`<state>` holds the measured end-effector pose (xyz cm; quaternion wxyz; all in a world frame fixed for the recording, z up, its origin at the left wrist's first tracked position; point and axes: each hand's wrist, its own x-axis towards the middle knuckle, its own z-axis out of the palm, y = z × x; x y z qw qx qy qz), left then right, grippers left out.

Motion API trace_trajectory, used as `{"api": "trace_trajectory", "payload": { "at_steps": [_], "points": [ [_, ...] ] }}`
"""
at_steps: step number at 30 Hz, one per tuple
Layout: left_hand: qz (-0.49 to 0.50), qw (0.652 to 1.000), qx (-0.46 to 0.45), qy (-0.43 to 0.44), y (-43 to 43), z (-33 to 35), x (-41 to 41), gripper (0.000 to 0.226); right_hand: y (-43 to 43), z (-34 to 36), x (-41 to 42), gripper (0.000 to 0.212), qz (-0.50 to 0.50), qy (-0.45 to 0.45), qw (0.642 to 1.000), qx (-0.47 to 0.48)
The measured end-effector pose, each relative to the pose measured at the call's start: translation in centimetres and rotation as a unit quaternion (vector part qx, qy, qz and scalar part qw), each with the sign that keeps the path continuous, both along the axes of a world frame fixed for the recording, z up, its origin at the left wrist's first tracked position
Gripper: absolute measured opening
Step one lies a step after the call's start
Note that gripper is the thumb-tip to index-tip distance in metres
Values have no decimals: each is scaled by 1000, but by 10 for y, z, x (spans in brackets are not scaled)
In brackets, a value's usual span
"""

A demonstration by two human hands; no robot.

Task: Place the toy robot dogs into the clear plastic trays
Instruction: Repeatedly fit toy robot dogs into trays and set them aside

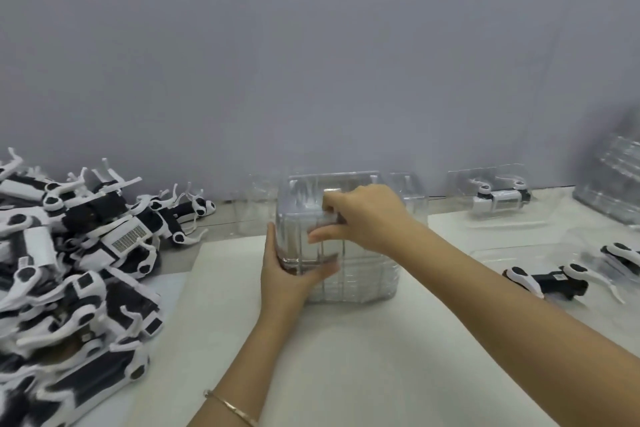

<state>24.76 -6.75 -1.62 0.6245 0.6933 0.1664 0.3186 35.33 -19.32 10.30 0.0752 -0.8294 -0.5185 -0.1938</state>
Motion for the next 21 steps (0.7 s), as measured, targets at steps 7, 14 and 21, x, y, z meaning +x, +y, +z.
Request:
{"api": "trace_trajectory", "payload": {
  "at_steps": [7, 14, 21],
  "points": [
    [37, 999, -4, -5, 1, -2, -6, 122, 10, -2, -6, 61, 14, -31, 999, -2],
    [73, 996, -20, -41, -14, -8, -8, 114, 10, 14, -5, 60, 27, 20, 999, 34],
    [64, 998, 0, -15, -11, -6, -13, 120, -20, 138, -17, 51, 63, 76, 933, 345]
  ]
}}
